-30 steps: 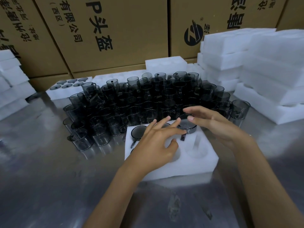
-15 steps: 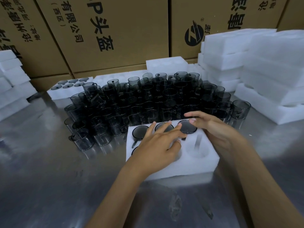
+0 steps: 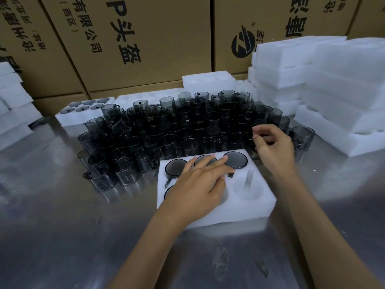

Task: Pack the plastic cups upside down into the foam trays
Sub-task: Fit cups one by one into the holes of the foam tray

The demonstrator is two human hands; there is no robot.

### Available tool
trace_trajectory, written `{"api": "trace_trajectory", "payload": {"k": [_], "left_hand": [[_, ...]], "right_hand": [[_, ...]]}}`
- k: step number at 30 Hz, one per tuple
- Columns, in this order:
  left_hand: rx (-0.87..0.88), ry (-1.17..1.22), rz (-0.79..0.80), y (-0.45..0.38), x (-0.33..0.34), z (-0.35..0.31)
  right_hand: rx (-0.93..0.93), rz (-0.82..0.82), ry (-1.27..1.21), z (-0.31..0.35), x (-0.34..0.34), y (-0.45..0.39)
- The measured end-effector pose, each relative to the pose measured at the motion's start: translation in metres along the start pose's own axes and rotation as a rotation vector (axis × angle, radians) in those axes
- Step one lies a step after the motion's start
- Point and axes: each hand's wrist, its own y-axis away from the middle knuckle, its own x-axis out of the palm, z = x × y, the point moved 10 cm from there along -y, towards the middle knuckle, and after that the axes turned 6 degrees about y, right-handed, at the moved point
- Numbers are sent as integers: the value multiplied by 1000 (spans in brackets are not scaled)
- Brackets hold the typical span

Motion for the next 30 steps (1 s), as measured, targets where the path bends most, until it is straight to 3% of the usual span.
{"api": "trace_trajectory", "payload": {"k": [8, 12, 17, 20, 24, 30], "left_hand": [[-94, 137, -156, 3, -36, 23], [-181, 135, -232, 7, -55, 58], [-293, 158, -175, 5, -42, 85], [-287, 144, -176, 4, -40, 87], [-268, 150, -201, 5, -44, 84], [-265, 318, -577, 16, -81, 79]], "right_hand": [[-76, 151, 39, 33, 28, 6], [-67, 341, 287, 41, 61, -3], [-15, 611, 548, 40, 107, -15], [-84, 521, 623, 45, 111, -21], [-144, 404, 545, 55, 100, -17], [-225, 383, 194, 93, 83, 17]]}}
